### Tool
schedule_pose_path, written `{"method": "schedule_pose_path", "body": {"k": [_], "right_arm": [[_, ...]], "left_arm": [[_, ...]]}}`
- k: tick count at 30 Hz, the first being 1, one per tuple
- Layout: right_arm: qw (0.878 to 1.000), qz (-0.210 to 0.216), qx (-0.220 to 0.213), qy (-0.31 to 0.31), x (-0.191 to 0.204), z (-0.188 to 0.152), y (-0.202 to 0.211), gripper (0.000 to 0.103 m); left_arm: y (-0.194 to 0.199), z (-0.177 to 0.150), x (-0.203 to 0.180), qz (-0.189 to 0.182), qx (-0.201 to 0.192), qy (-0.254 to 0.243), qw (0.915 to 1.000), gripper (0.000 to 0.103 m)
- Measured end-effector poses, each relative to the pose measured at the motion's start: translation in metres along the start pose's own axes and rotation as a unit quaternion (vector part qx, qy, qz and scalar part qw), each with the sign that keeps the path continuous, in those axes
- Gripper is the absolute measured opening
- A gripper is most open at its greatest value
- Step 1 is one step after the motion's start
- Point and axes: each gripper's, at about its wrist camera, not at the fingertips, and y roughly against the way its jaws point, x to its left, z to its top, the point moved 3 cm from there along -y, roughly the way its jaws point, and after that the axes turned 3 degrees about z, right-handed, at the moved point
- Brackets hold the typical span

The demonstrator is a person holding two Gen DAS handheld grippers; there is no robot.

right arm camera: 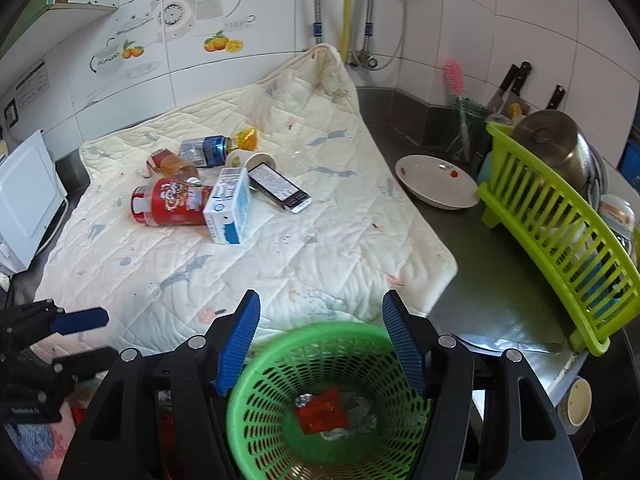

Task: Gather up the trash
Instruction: 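Grasp the white milk carton with the right tool while the left returns to the mat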

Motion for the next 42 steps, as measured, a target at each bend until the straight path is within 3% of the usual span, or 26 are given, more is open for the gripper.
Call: {"method": "schedule_pose_path", "body": {"k": [9,23,36,42], "right_arm": [[0.999,0.033,0.013,0.026,0.038,0.020,-0.031,0.062],[0.997,0.055,0.029,0.049,0.077,0.046,-0.077,0.062],[0.995,0.074,0.066,0.020,0.078,0.095,-0.147,0.061],[0.992,0.082,0.094,0.017,0.087,0.114,-0.186,0.056]], "left_arm": [[0.017,0.008,0.045,0.045,-0.018,0.038,0.9981,0.052],[0.019,0.007,0.094,0.082,-0.015,0.076,0.9936,0.052],[0.016,0.013,0.138,0.102,-0.010,0.104,0.9893,0.052],[0.011,0.013,0.156,0.106,-0.001,0.114,0.9878,0.052]]}}
